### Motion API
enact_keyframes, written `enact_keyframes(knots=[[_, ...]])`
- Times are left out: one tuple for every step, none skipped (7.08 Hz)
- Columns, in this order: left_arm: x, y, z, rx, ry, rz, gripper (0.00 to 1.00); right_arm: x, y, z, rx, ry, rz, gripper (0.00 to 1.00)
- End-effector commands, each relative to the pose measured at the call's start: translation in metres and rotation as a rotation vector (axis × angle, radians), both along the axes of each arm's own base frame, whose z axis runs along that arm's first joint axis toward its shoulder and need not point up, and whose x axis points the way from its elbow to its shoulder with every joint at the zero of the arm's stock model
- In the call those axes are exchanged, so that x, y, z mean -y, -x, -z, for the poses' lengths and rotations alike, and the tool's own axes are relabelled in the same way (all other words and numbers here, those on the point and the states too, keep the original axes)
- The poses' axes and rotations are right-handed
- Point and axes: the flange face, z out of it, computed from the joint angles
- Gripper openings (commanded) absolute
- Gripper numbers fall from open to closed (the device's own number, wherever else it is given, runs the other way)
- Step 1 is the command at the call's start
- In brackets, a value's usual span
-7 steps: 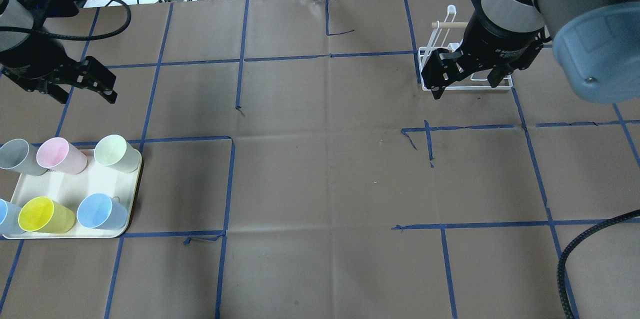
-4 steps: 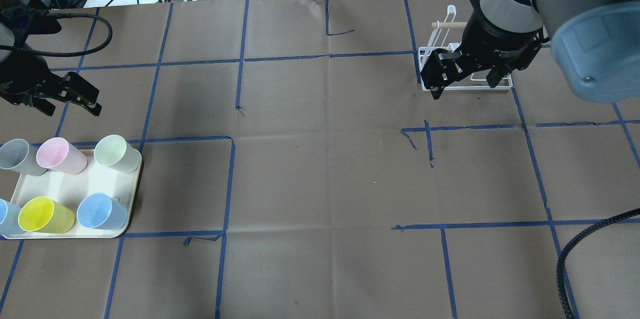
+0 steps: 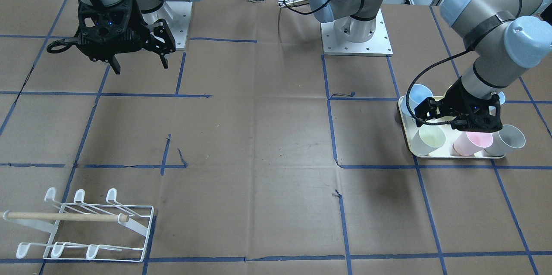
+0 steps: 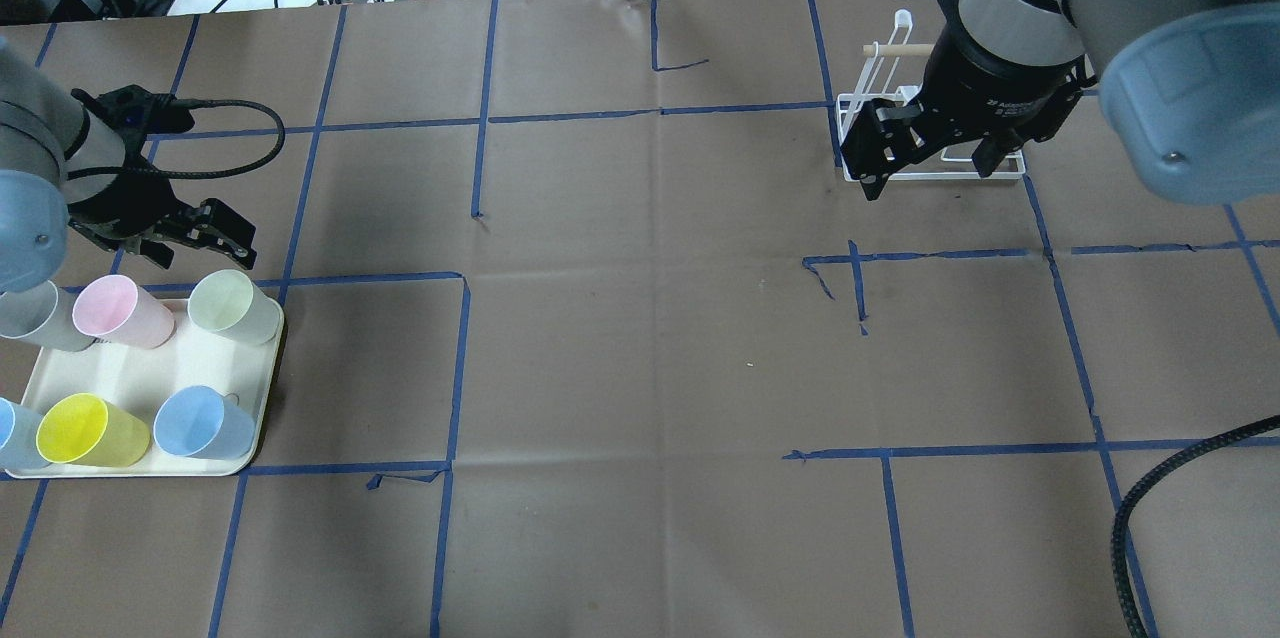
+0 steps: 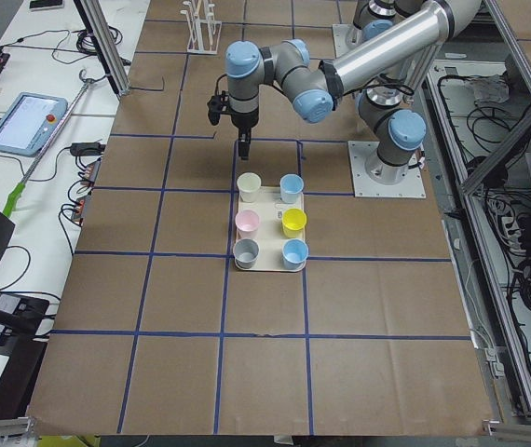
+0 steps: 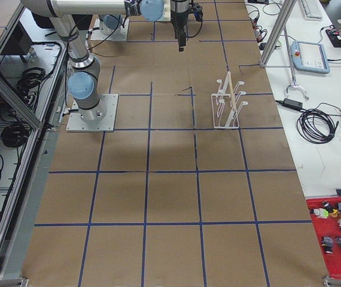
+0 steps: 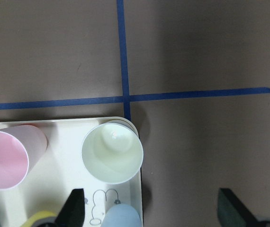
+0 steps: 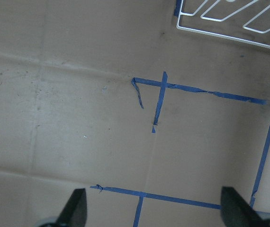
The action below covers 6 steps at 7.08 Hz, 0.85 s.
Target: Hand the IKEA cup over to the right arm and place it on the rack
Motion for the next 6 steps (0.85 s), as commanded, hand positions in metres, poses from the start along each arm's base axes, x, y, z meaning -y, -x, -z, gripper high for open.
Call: enact_keyframes(knots=[[0.002,-0.001,0.04,-0.009,-0.02,-0.005,0.99,0.0,0.0,0.0,0.0,-0.001,0.0,1.0],[-0.003,0.001,0.052,-0.019,-0.041,-0.005,0.99,0.0,0.0,0.0,0.0,-0.001,0.0,1.0],[-0.004,0.002,0.057,-0.021,-0.049,-0.002,0.99,0.0,0.0,0.001,0.001,-0.002,0.0,1.0],[-0.006,-0.001,0.062,-0.026,-0.06,-0.006,0.99,0.0,0.0,0.001,0.003,-0.002,-0.002,1.0],[-0.01,-0.015,0.068,-0.032,-0.067,-0.031,0.99,0.0,0.0,0.0,0.005,0.001,-0.002,1.0],[-0.012,-0.019,0.07,-0.034,-0.071,-0.043,0.99,0.0,0.0,0.0,0.005,0.001,-0.002,1.0]])
